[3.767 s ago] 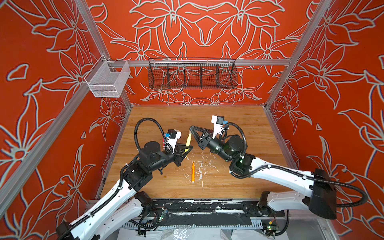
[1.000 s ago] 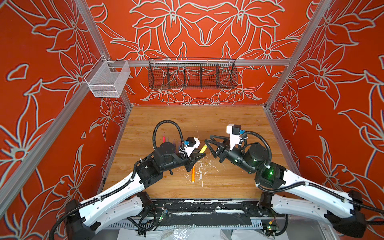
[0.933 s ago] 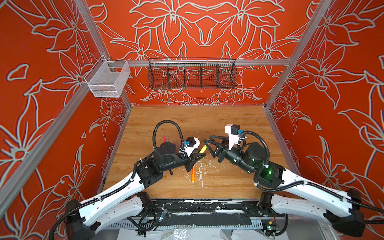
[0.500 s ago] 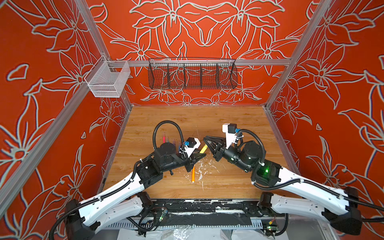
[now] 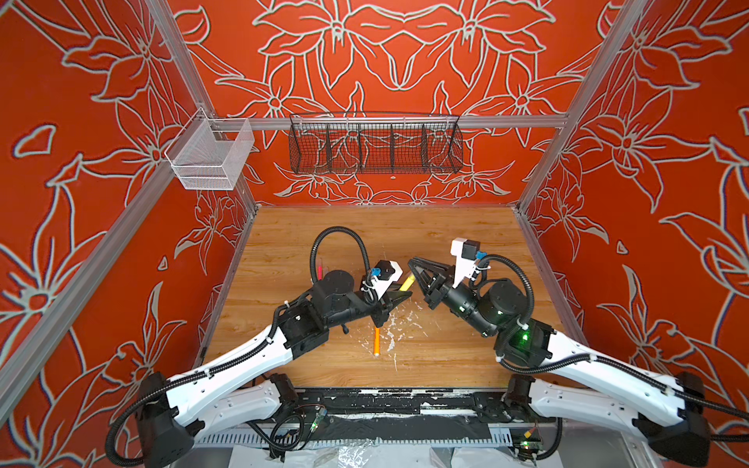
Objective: Insert the pens into the pen caps
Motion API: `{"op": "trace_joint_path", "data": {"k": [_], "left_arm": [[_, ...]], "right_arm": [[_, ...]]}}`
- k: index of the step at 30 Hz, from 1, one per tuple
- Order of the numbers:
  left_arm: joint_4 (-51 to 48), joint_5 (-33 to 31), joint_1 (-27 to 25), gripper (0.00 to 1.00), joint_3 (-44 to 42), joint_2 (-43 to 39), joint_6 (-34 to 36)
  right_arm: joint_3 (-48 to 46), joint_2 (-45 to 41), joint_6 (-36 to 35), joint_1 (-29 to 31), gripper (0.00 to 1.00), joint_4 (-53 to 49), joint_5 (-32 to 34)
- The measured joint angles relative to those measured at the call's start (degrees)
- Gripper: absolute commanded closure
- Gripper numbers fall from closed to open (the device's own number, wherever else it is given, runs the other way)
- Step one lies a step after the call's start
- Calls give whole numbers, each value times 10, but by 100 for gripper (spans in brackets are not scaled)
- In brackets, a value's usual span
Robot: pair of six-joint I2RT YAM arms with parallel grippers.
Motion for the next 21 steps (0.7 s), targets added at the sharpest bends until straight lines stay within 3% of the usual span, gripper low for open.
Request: {"op": "trace_joint_path", "data": {"k": [21], "left_arm": [[-71, -23, -4, 100, 99, 87, 42]], "right_arm": [[-39, -5, -26, -10, 100, 52, 59]]}}
